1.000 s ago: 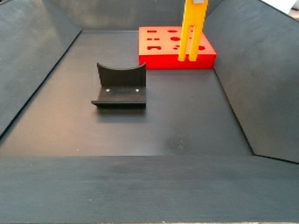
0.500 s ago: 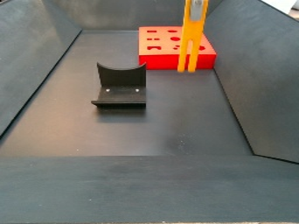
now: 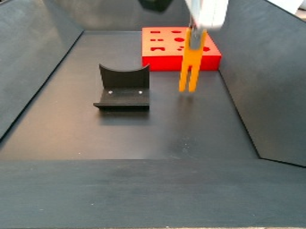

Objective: Pick up the square-circle object. Move up. Rotate the square-circle object. Move to above the board. Insert the square-circle object.
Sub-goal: Rotate the square-circle object.

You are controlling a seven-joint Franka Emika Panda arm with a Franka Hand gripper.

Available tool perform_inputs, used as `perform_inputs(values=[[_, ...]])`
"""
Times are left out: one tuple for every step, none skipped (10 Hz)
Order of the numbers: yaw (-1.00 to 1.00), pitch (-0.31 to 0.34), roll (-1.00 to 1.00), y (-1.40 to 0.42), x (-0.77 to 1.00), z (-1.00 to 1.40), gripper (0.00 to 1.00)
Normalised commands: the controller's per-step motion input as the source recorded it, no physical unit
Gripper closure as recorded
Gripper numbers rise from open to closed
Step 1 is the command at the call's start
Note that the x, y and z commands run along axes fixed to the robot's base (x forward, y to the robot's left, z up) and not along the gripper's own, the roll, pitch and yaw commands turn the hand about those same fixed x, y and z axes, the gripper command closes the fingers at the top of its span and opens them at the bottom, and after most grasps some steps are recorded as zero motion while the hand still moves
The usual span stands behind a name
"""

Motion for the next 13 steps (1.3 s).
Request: perform_inputs(values=[[-0.04, -0.059, -0.08, 0.03, 0.01, -0.33, 1.00], [-0.04, -0.054, -0.07, 0.02, 0.01, -0.24, 1.00], [-0.04, -0.054, -0.07, 0.02, 0.01, -0.24, 1.00], [-0.04, -0.043, -0.07, 0.02, -0.01, -0.24, 1.00], [-0.04, -0.044, -0.07, 0.02, -0.01, -0.24, 1.00], [-0.04, -0.046, -0.07, 0.02, -0.01, -0.24, 1.00], [-0.04, -0.046, -0.07, 0.02, -0.01, -0.24, 1.00], [-0.04, -0.046, -0.07, 0.02, -0.01, -0.24, 1.00], [-0.04, -0.046, -0.07, 0.02, -0.01, -0.24, 1.00], [-0.04, -0.046, -0.07, 0.02, -0.01, -0.24, 1.00], [-0.04, -0.046, -0.07, 0.02, -0.01, -0.24, 1.00], [-0.04, -0.046, 0.13, 0.00, 0.00, 0.00, 0.00], [0.00, -0.035, 0.11, 0.00, 0.00, 1.00, 0.00]])
